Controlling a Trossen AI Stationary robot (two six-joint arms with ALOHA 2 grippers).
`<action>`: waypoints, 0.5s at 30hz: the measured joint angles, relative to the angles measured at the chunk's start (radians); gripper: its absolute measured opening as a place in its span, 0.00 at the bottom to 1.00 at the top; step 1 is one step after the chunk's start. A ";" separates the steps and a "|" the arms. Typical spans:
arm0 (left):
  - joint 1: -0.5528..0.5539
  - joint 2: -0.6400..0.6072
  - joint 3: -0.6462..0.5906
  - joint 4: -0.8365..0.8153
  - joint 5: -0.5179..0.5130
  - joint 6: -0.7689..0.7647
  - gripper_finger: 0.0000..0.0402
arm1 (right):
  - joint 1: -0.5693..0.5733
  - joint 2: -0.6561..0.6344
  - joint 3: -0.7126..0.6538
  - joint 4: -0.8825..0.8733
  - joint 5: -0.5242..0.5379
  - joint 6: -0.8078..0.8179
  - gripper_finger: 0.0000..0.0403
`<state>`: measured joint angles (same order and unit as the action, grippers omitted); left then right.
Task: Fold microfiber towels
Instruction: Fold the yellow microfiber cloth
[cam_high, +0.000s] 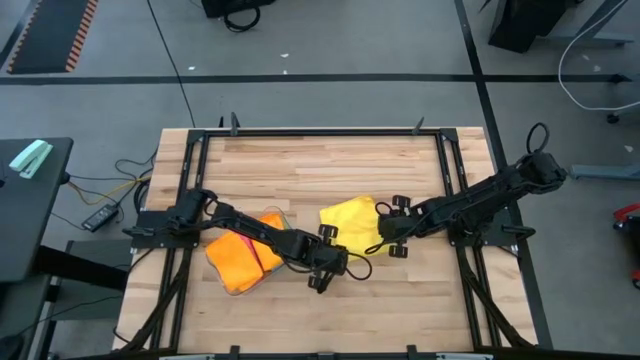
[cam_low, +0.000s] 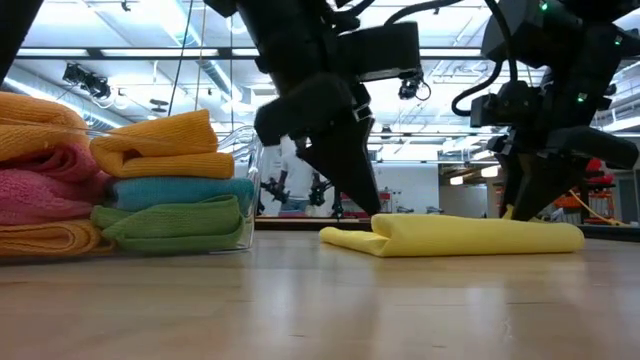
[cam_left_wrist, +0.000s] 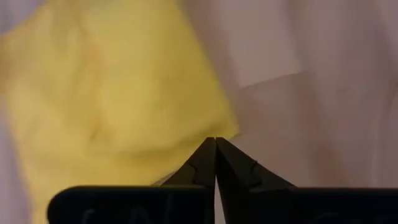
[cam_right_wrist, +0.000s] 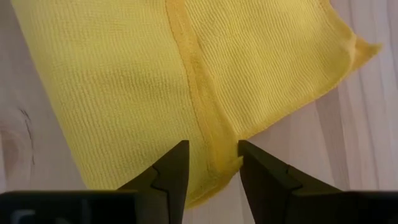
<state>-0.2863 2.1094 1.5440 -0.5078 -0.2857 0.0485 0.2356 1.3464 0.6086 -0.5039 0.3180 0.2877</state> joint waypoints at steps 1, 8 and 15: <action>0.000 -0.001 0.000 -0.011 -0.030 -0.008 0.05 | 0.000 0.000 0.000 0.001 0.000 0.000 0.36; 0.002 -0.003 0.001 -0.041 -0.240 0.021 0.04 | 0.000 0.000 0.000 0.002 0.000 -0.001 0.36; 0.111 0.001 0.002 -0.011 -0.050 -0.094 0.20 | 0.000 0.000 0.000 0.003 0.000 -0.003 0.36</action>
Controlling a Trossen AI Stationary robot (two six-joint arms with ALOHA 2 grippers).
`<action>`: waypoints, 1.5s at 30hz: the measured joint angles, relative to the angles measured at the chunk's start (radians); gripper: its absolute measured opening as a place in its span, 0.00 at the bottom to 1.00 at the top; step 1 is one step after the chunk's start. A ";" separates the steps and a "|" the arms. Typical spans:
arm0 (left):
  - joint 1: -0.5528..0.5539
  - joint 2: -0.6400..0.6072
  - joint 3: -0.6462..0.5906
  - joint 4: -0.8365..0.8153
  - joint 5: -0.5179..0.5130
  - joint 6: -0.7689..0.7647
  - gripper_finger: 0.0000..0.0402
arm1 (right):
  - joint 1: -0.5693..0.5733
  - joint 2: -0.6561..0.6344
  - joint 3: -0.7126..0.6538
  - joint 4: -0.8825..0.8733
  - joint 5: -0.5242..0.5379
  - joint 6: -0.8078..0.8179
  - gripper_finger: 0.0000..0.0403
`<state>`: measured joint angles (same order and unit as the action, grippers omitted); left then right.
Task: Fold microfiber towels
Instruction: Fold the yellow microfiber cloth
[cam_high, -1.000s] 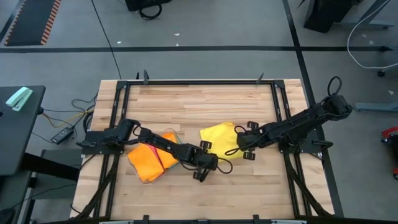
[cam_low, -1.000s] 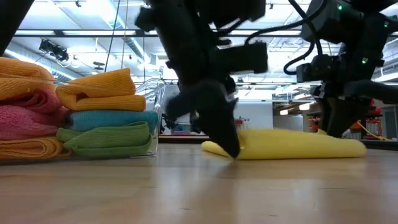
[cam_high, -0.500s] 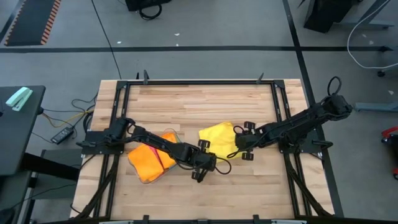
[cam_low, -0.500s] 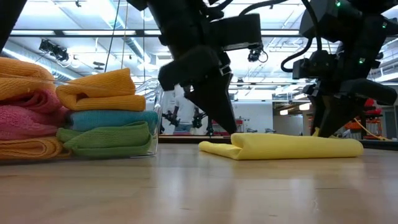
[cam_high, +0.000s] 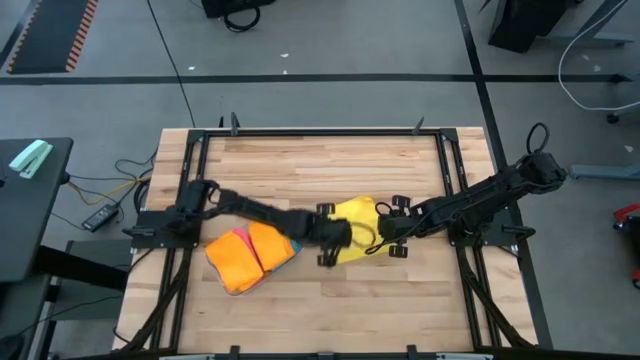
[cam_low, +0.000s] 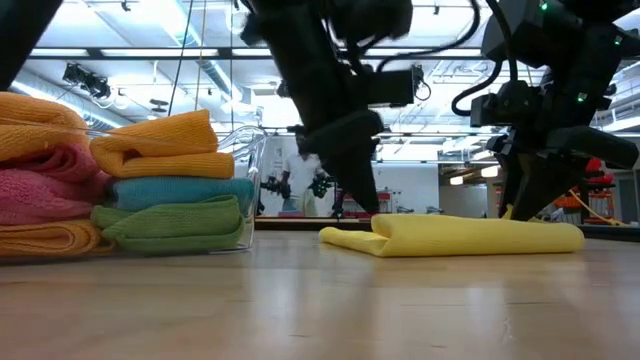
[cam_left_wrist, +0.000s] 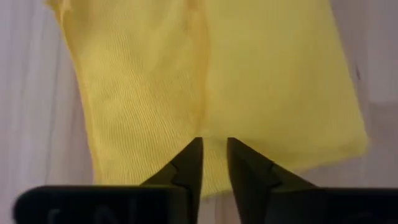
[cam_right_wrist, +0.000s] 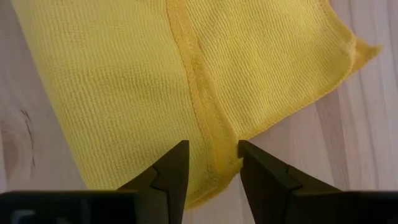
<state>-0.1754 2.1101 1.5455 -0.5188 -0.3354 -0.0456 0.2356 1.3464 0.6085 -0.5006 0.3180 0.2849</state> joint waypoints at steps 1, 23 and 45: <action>0.020 0.000 0.000 0.013 0.041 -0.007 0.23 | 0.000 0.000 0.000 0.000 0.000 0.001 0.36; 0.138 0.035 0.002 0.052 0.358 -0.043 0.25 | 0.002 0.000 0.000 0.013 0.000 0.002 0.36; 0.119 0.019 0.002 0.010 0.402 -0.018 0.01 | 0.002 -0.094 0.019 -0.052 0.030 -0.024 0.36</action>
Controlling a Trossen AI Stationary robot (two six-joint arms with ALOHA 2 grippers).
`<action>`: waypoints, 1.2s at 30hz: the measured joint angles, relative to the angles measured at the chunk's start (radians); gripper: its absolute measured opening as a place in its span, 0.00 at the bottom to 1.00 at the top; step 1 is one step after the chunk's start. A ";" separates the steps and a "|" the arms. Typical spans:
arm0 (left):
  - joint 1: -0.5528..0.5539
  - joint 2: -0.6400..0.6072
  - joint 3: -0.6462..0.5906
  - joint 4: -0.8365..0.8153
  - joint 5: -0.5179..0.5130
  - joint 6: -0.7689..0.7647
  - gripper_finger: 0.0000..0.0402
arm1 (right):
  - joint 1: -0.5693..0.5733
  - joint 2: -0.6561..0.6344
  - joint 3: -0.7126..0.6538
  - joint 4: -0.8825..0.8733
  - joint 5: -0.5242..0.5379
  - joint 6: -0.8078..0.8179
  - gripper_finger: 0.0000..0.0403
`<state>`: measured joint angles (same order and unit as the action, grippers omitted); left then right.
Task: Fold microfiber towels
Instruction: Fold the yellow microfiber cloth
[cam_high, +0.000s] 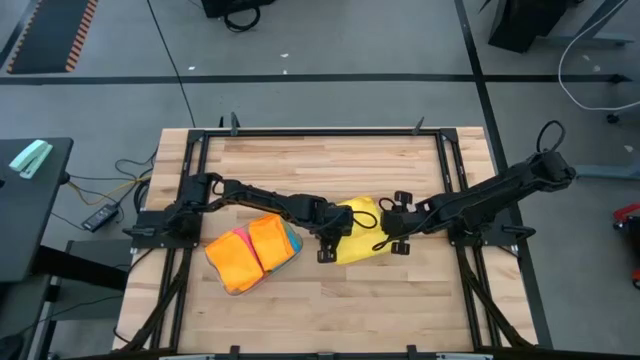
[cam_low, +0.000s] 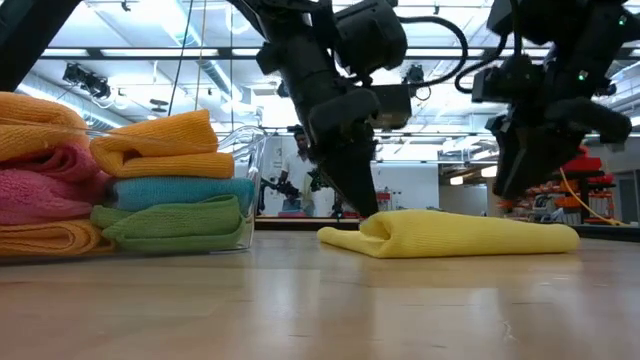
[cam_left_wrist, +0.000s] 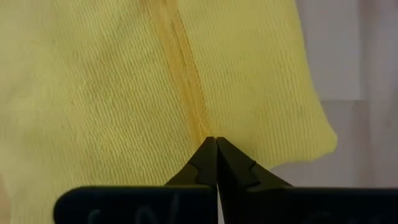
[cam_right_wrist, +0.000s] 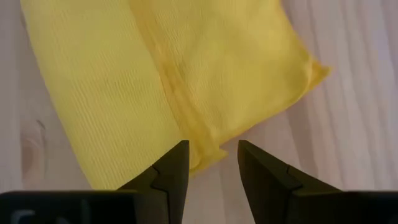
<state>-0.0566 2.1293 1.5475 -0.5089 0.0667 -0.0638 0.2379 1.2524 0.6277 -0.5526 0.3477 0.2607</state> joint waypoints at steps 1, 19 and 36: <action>0.000 -0.010 0.000 -0.010 0.000 0.000 0.01 | 0.000 -0.014 0.000 0.001 0.000 -0.003 0.36; -0.013 -0.058 0.000 -0.162 -0.041 -0.082 0.01 | -0.063 0.063 -0.028 0.289 0.047 -0.135 0.36; -0.030 -0.023 0.001 -0.213 -0.230 -0.101 0.10 | -0.196 0.184 -0.030 0.447 -0.057 -0.228 0.36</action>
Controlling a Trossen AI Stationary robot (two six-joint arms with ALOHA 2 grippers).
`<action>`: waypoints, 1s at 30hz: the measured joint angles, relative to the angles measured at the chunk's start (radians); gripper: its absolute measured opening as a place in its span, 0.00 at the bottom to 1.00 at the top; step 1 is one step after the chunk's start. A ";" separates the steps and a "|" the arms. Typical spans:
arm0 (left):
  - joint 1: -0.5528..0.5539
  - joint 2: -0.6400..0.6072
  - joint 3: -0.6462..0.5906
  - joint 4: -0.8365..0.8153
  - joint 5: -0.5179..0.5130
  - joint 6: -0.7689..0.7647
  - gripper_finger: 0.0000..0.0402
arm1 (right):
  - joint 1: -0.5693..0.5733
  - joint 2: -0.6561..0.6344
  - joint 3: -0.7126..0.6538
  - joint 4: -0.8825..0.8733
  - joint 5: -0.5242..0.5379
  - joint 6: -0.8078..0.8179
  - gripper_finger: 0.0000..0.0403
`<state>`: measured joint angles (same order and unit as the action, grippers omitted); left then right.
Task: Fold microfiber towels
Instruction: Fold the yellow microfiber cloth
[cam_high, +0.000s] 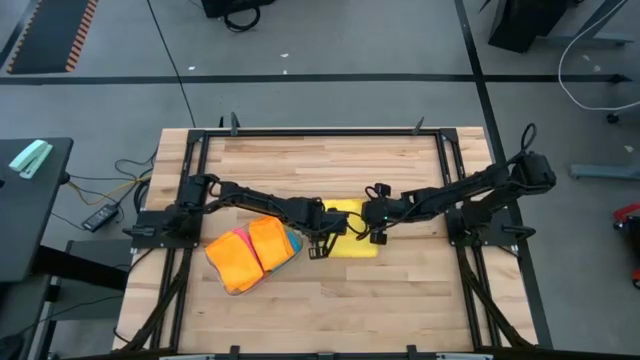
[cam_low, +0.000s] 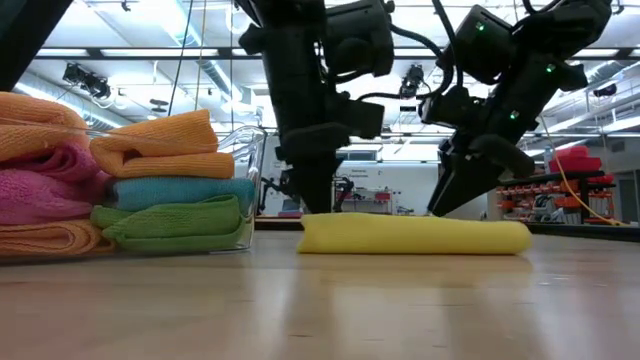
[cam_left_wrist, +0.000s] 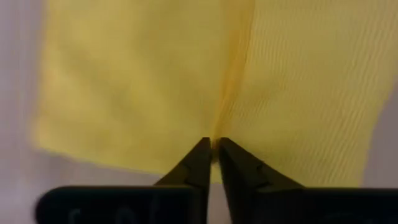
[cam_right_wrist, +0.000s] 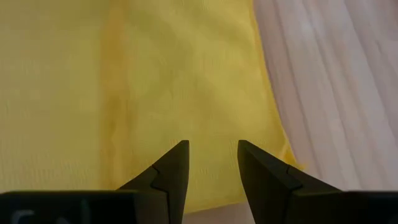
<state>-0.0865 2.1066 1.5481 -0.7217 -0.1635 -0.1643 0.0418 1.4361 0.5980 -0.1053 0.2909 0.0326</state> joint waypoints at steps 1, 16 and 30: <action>-0.003 -0.004 -0.001 -0.007 -0.027 0.014 0.13 | 0.000 0.001 0.000 -0.002 -0.006 0.000 0.36; -0.008 -0.008 0.000 -0.011 0.030 0.040 0.48 | 0.000 -0.015 0.000 -0.005 -0.031 0.005 0.36; -0.007 -0.009 0.099 -0.114 0.026 0.152 0.56 | 0.024 -0.039 0.017 -0.037 -0.040 0.051 0.42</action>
<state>-0.0939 2.0975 1.6475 -0.8356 -0.1371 -0.0126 0.0659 1.3975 0.6147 -0.1423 0.2504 0.0831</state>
